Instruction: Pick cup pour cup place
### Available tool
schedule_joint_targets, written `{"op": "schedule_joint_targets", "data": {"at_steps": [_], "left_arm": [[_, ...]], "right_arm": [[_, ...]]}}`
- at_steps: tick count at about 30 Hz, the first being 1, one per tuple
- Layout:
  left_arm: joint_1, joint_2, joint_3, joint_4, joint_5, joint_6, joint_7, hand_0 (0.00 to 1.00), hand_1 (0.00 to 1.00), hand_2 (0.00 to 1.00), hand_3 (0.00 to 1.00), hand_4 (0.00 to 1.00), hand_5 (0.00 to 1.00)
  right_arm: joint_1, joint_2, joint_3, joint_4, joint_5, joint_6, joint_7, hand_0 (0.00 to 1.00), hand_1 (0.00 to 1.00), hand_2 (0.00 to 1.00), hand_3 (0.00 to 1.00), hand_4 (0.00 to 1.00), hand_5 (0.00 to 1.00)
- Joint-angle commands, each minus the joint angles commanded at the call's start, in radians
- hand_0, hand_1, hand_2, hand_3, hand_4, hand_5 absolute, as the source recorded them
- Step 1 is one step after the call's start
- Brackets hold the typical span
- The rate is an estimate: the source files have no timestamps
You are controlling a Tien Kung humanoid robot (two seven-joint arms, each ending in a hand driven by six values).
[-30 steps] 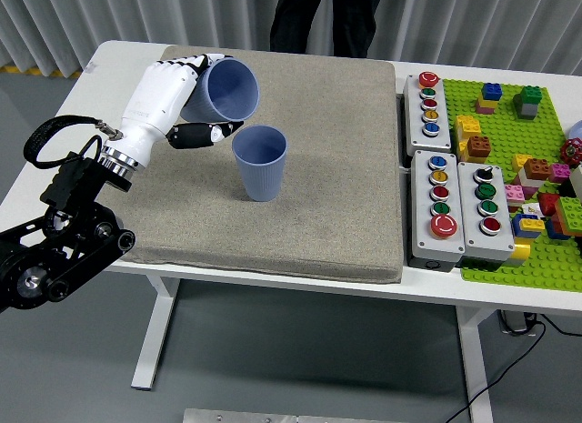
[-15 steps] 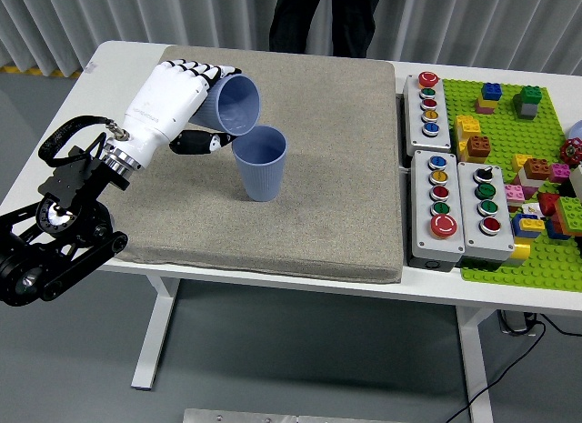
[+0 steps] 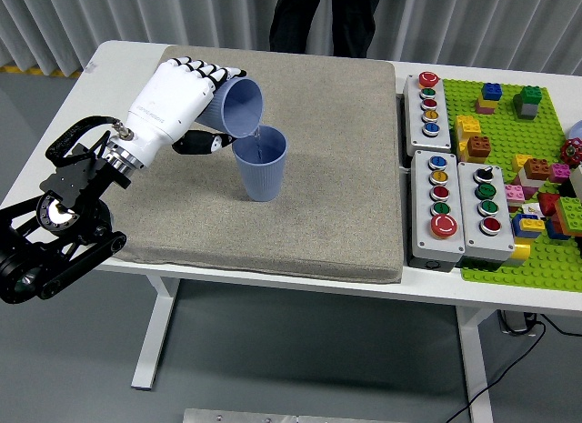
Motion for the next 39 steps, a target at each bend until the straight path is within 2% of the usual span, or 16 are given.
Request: {"op": "schedule_joint_targets", "data": {"at_steps": [19,24,32,39], "left_arm": [[-0.033,0.015,0.036,0.011,0.02,0.009,0.005,0.517,0.513,0.521,0.568,0.65,0.178],[-0.056,0.031,0.07,0.016,0.025,0.008,0.005,0.517,0.513,0.521,0.565,0.65,0.181],[-0.072,0.037,0.098,0.027,0.06,0.036,0.03,0.517,0.514,0.522,0.565,0.651,0.182],[-0.085,0.045,0.108,0.03,0.072,0.041,0.04,0.518,0.514,0.522,0.565,0.651,0.182]], "right_arm": [[0.003,-0.001,-0.001,0.0,0.004,-0.001,0.0,0.693,0.668,0.595,0.584,0.002,0.054],[-0.001,0.0,0.0,0.0,0.0,0.0,-0.001,0.693,0.668,0.595,0.584,0.002,0.051],[-0.004,0.0,-0.001,0.0,0.001,-0.001,-0.001,0.692,0.668,0.593,0.583,0.002,0.05],[-0.007,0.001,0.001,0.0,-0.002,0.0,-0.001,0.693,0.668,0.593,0.583,0.002,0.045]]}}
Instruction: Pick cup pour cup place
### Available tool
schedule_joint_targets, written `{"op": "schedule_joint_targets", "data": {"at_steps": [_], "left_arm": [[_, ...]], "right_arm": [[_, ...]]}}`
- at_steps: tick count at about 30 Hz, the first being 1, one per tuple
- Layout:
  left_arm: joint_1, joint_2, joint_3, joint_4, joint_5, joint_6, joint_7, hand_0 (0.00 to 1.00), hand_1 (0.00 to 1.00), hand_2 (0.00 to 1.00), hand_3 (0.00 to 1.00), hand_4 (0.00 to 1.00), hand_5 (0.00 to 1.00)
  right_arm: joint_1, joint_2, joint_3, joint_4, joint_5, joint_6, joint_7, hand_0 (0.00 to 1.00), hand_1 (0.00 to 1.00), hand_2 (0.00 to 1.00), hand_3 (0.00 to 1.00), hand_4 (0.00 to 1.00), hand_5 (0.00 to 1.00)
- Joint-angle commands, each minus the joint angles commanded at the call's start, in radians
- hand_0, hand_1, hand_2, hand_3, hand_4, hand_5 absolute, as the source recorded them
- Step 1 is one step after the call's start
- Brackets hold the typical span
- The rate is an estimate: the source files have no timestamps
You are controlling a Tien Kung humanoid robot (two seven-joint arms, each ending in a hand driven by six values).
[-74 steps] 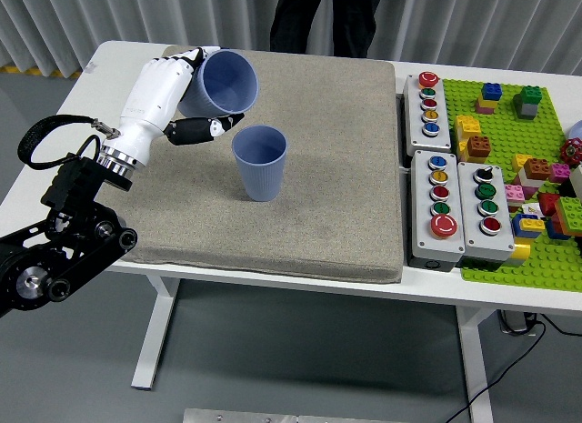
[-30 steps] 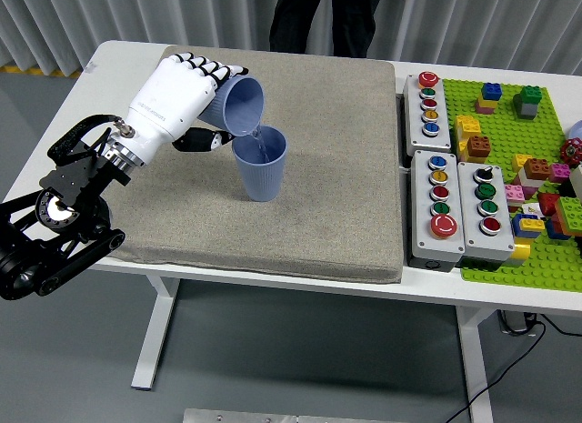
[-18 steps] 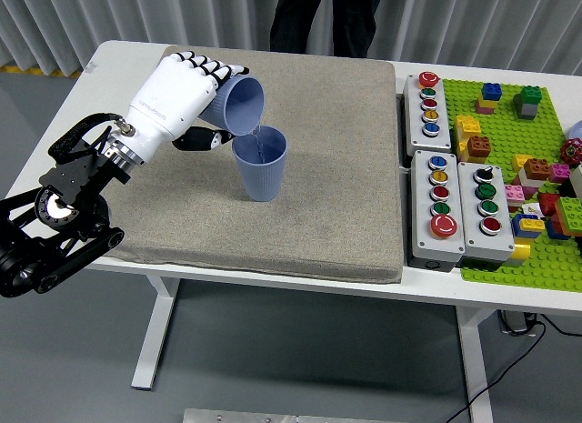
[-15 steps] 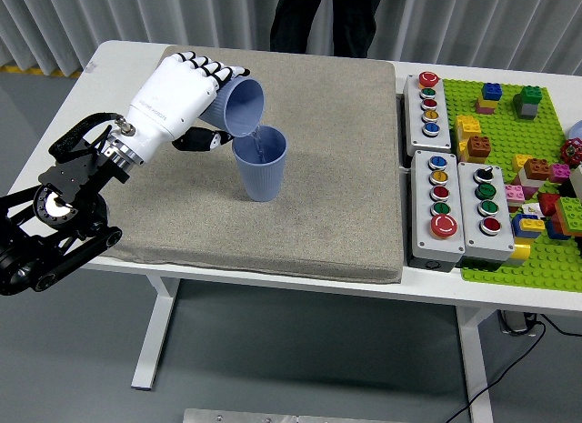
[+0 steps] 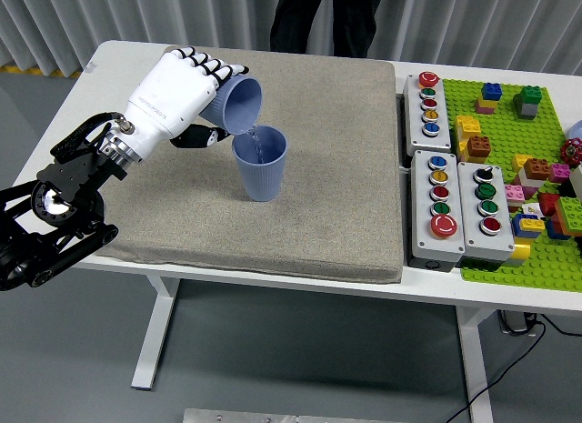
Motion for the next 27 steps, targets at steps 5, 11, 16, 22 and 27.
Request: {"op": "schedule_joint_targets", "data": {"at_steps": [5,11,16,22,27], "left_arm": [[-0.005,0.0,0.008,0.01,0.002,0.006,0.003,0.518,0.514,0.521,0.564,0.651,0.184],[-0.019,0.006,0.02,0.012,0.011,0.013,0.012,0.518,0.515,0.521,0.562,0.649,0.19],[-0.023,0.004,0.024,0.022,0.01,0.026,0.009,0.518,0.515,0.521,0.561,0.646,0.191],[-0.023,0.004,0.021,0.018,0.005,0.027,0.009,0.518,0.513,0.521,0.561,0.646,0.192],[-0.023,0.006,0.027,0.014,0.014,0.033,0.013,0.517,0.513,0.521,0.559,0.646,0.195]], "right_arm": [[0.002,-0.001,-0.002,0.0,0.002,0.0,0.0,0.692,0.668,0.592,0.583,0.002,0.042],[0.007,-0.002,-0.002,0.0,0.003,0.0,0.0,0.692,0.668,0.592,0.583,0.002,0.038],[0.008,-0.001,-0.005,0.0,0.009,-0.001,0.0,0.692,0.667,0.592,0.583,0.002,0.038],[0.008,-0.001,-0.004,0.0,0.008,-0.001,0.0,0.692,0.667,0.592,0.583,0.002,0.037],[0.007,-0.001,-0.004,0.0,0.009,-0.001,-0.001,0.692,0.667,0.592,0.582,0.002,0.036]]}}
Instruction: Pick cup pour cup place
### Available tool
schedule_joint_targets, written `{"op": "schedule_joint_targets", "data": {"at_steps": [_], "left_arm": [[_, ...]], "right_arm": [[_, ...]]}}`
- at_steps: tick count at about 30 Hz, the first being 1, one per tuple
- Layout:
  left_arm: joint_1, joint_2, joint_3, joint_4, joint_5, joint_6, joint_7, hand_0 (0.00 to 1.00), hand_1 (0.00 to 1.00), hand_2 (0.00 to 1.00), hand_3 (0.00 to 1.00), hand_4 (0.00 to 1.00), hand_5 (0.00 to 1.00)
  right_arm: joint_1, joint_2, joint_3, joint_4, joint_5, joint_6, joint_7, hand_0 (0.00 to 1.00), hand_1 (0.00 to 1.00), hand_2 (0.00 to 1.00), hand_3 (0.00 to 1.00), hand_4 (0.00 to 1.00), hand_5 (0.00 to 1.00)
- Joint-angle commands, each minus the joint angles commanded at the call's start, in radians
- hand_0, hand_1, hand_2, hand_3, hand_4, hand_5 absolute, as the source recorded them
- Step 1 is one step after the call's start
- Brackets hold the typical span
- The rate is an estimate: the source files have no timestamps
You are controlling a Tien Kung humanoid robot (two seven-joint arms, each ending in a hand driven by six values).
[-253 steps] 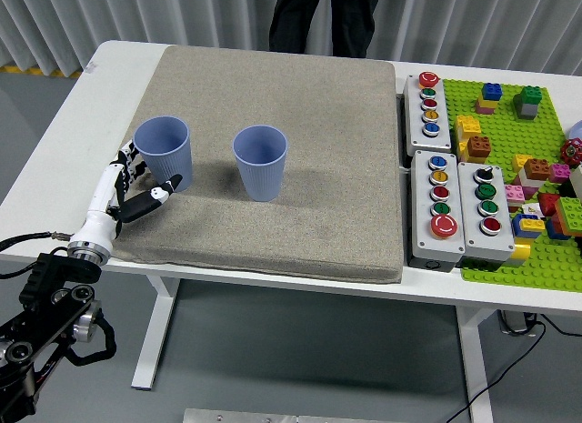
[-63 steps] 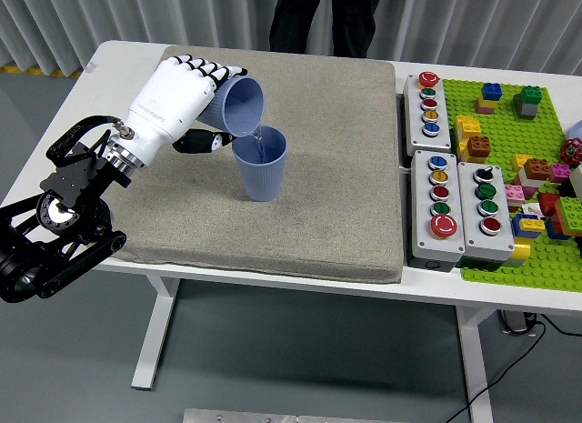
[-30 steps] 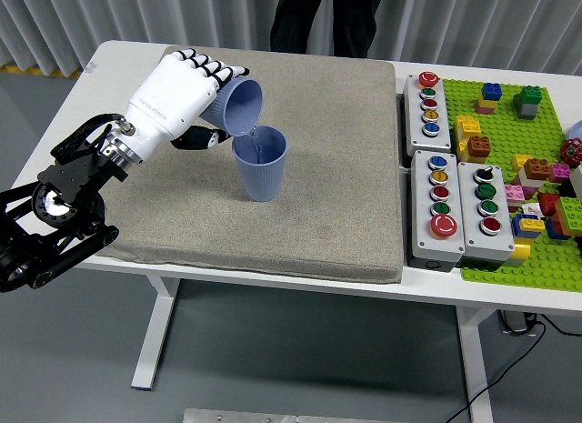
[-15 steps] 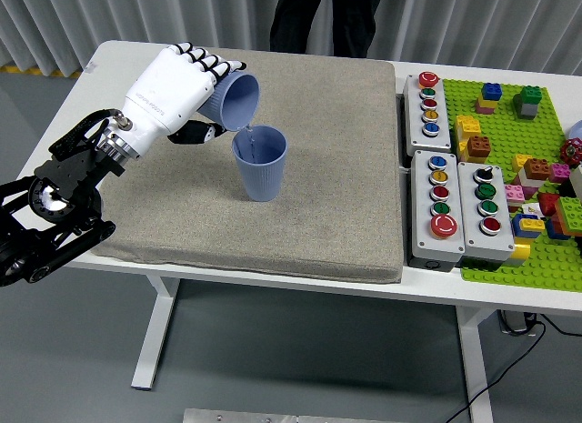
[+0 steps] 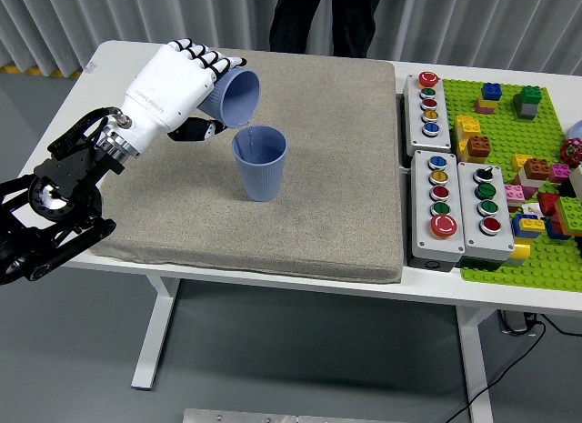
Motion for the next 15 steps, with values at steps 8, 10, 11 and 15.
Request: {"op": "schedule_joint_targets", "data": {"at_steps": [8,10,11,15], "left_arm": [[-0.003,0.0,0.021,0.001,0.016,0.043,0.007,0.516,0.513,0.521,0.559,0.646,0.199],[-0.005,0.0,0.025,0.001,0.016,0.043,0.012,0.516,0.513,0.521,0.559,0.646,0.199],[-0.005,0.0,0.026,0.001,0.016,0.043,0.013,0.518,0.514,0.52,0.555,0.644,0.197],[-0.015,0.003,0.04,0.004,0.016,0.043,0.025,0.518,0.514,0.52,0.555,0.644,0.197]], "right_arm": [[0.002,0.0,-0.002,0.0,0.003,-0.001,0.0,0.692,0.667,0.592,0.583,0.002,0.035],[0.002,0.0,-0.003,0.0,0.005,-0.001,0.0,0.692,0.667,0.592,0.583,0.002,0.035],[0.002,0.0,-0.003,0.0,0.005,-0.001,0.0,0.691,0.667,0.592,0.582,0.002,0.035],[0.003,0.0,-0.004,0.0,0.007,-0.001,0.0,0.691,0.667,0.592,0.582,0.002,0.035]]}}
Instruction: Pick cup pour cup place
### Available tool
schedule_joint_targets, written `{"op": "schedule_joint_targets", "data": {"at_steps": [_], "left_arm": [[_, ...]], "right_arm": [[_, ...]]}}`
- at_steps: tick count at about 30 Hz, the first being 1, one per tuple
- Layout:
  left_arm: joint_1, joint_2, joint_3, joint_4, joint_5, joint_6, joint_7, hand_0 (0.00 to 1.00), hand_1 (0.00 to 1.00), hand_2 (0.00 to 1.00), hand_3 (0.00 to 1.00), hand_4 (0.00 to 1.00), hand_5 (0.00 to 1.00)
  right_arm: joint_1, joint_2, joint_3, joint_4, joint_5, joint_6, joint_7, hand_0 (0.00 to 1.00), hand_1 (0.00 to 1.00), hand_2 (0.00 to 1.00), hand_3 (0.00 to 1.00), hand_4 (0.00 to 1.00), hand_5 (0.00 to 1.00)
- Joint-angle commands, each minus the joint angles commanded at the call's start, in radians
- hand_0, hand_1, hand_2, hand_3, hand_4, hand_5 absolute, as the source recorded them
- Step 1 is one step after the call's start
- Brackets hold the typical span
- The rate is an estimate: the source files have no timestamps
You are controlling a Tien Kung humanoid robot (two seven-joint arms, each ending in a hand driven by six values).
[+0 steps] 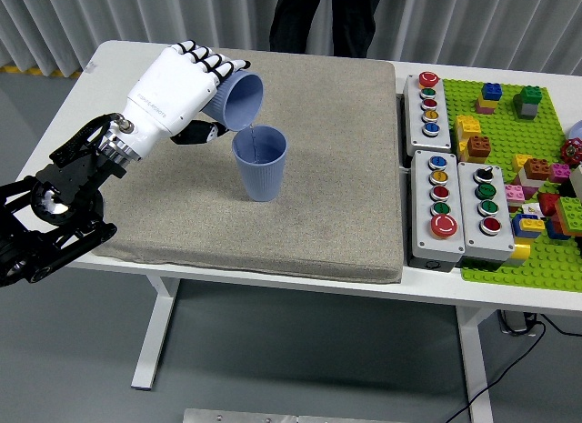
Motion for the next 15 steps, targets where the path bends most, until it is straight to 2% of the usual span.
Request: {"op": "schedule_joint_targets", "data": {"at_steps": [15], "left_arm": [[0.0,0.001,0.026,0.009,0.0,0.0,0.024,0.517,0.513,0.52,0.554,0.641,0.199]], "right_arm": [[-0.005,0.001,0.002,0.0,-0.006,0.001,-0.001,0.692,0.667,0.592,0.583,0.002,0.035]]}}
